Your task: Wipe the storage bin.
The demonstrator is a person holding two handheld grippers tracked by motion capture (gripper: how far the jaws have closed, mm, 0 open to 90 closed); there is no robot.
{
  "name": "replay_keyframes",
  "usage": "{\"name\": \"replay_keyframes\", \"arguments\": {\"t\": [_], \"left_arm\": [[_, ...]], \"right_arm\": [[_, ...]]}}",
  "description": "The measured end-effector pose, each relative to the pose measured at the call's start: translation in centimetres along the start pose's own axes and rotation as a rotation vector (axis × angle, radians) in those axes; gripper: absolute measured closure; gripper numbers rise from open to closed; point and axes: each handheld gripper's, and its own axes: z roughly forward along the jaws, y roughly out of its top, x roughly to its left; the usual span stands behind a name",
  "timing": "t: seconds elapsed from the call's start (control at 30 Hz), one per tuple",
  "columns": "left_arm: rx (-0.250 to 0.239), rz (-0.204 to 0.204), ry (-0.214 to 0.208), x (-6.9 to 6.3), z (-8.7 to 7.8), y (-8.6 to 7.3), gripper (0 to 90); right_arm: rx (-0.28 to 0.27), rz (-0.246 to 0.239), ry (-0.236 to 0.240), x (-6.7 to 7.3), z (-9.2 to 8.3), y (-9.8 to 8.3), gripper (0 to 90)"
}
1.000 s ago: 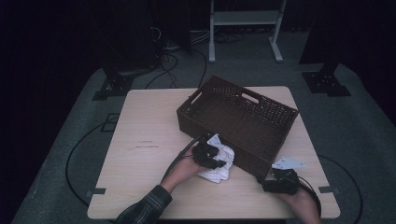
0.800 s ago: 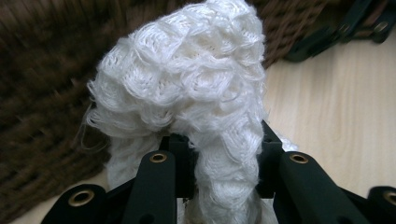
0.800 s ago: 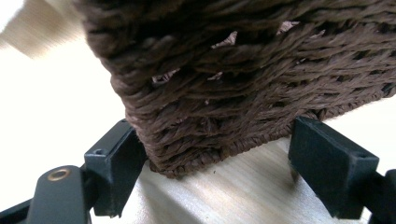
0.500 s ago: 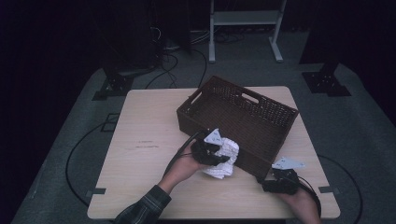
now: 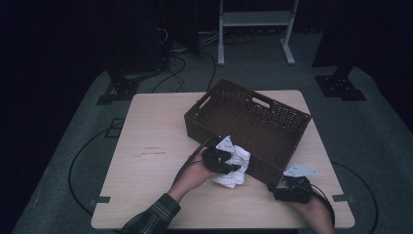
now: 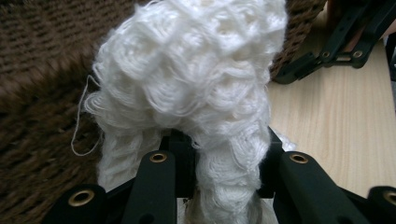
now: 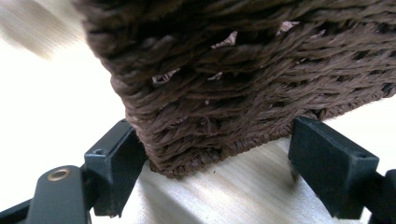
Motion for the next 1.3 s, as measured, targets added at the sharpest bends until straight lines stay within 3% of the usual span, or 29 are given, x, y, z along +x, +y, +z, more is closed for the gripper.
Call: {"name": "replay_keyframes", "arguments": {"t": [0.37, 0.7, 0.83, 0.93, 1.07, 1.2, 1.27, 1.3], "left_arm": [[0.08, -0.012, -0.022, 0.3, 2.6, -1.1, 68.0], [0.108, -0.027, -0.034, 0.4, 3.6, -1.7, 68.2], [0.105, -0.028, -0.031, 0.3, 3.5, -1.6, 68.1], [0.107, -0.001, -0.026, 0.0, 3.1, -1.2, 68.1], [0.094, 0.007, -0.027, -0.3, 2.8, -0.8, 68.2], [0.057, 0.033, -0.03, -1.0, 1.7, 0.1, 68.1], [0.04, 0.027, -0.029, -1.2, 1.5, 0.2, 68.1], [0.025, 0.047, -0.028, -1.4, 0.9, 0.7, 68.1]], "right_arm": [[0.002, 0.003, 0.001, 0.0, 0.0, 0.0, 18.9], [0.002, 0.006, 0.002, 0.0, 0.0, 0.0, 19.0], [0.003, 0.005, 0.002, 0.0, 0.0, 0.0, 19.0], [0.002, 0.006, 0.001, 0.0, 0.0, 0.0, 19.0], [0.002, 0.003, 0.001, 0.0, 0.0, 0.0, 19.0], [0.003, 0.005, 0.002, 0.0, 0.0, 0.0, 19.0], [0.003, 0.006, 0.002, 0.0, 0.0, 0.0, 19.0], [0.003, 0.005, 0.002, 0.0, 0.0, 0.0, 19.0]]}}
